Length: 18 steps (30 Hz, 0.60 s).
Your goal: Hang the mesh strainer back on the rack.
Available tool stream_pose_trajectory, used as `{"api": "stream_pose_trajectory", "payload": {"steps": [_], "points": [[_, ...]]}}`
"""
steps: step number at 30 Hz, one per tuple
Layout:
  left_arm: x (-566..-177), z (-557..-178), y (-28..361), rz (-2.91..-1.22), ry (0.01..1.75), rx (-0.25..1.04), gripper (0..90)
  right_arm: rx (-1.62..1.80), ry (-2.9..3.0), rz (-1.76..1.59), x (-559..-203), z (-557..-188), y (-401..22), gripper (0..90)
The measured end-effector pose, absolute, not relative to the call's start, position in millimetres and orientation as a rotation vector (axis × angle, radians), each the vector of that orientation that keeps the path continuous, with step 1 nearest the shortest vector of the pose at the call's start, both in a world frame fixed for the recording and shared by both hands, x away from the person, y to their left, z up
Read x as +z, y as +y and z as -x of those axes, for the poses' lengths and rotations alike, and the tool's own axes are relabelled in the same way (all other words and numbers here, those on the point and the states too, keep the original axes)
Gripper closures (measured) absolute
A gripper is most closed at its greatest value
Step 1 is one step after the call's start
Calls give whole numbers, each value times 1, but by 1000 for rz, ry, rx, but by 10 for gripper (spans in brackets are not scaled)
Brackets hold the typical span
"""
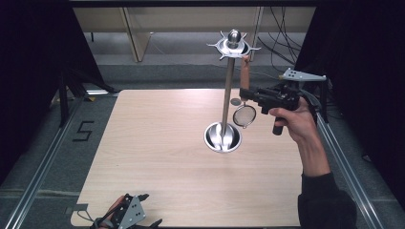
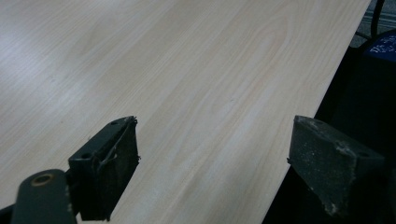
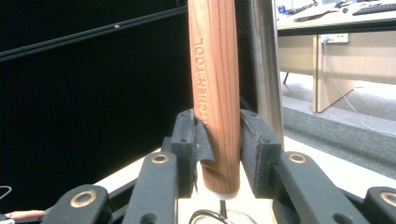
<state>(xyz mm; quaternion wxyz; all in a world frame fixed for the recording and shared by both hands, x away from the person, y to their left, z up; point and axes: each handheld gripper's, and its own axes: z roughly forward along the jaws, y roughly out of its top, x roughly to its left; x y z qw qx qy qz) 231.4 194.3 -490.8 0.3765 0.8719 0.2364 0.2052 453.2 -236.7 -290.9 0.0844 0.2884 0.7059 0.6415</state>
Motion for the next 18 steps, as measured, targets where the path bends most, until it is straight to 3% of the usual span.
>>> {"api": "stream_pose_trajectory", "payload": {"steps": [18], "points": [[-491, -232, 195, -2228, 610, 524, 152, 1928, 2093, -912, -292, -456, -235, 630]]}}
